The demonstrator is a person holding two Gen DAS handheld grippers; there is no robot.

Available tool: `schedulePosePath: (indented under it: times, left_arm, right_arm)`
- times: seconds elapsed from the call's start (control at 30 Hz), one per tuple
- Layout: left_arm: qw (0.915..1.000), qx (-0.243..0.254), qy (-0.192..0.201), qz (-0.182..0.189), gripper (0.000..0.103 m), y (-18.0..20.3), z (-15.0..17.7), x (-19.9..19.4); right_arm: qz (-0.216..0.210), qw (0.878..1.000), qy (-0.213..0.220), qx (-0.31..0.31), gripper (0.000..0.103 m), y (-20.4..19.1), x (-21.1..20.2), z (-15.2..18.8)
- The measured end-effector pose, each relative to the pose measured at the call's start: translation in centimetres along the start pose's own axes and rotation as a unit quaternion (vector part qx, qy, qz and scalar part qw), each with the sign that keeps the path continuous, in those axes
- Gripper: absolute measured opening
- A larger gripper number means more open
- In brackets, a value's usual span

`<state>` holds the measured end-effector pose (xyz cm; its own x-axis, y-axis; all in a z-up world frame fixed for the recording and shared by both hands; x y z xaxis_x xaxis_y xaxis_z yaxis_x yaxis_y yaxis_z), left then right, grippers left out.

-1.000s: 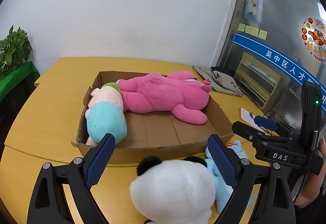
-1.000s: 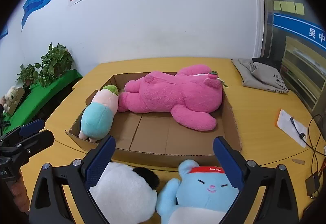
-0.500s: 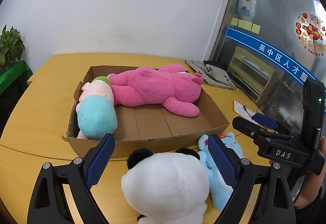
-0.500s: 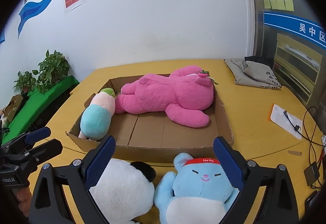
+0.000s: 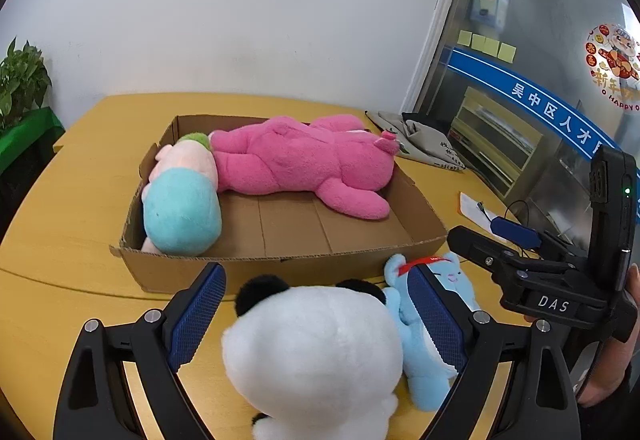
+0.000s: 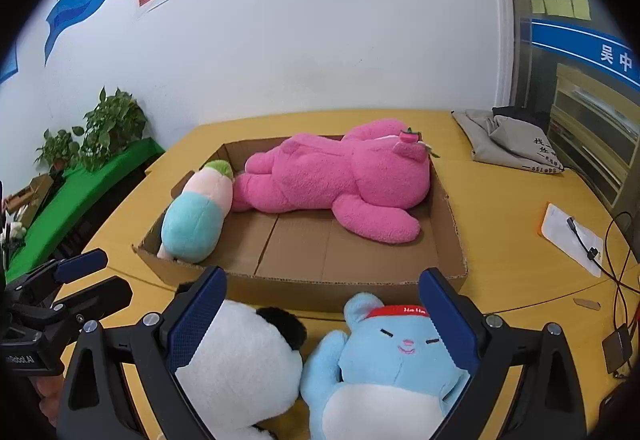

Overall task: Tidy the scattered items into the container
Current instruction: 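Move both grippers to the white panda plush on the table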

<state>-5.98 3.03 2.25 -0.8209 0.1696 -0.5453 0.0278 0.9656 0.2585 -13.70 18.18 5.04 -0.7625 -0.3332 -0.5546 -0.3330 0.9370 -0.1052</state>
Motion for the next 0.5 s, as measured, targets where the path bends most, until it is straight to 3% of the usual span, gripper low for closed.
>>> schedulePosePath:
  times: [0.27,0.5]
  left_arm:
    - [0.9997,-0.003,-0.012,0.02,0.095,0.1,0.4,0.1]
    - [0.9984,-0.012,-0.043,0.033,0.095,-1.7,2.0,1.2]
  right_arm:
    - [-0.016,1.0,-0.003,-0.003,0.097,0.4,-0.3,0.5]
    - [-0.047,0.999,-0.022,-0.002,0.097,-1.3,0.0,3.3]
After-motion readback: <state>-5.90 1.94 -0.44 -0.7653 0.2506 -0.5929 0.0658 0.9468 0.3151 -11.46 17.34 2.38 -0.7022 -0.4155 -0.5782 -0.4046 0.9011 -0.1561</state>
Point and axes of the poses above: each gripper's, at about its wrist camera, not at the fingertips, and x roughly the way its jaws point, y to its right, z to its underside, the point moved 8 cm from there along x, roughly the way its jaws point, and after that the axes turned 4 degrees about y, right-handed, at the moved point
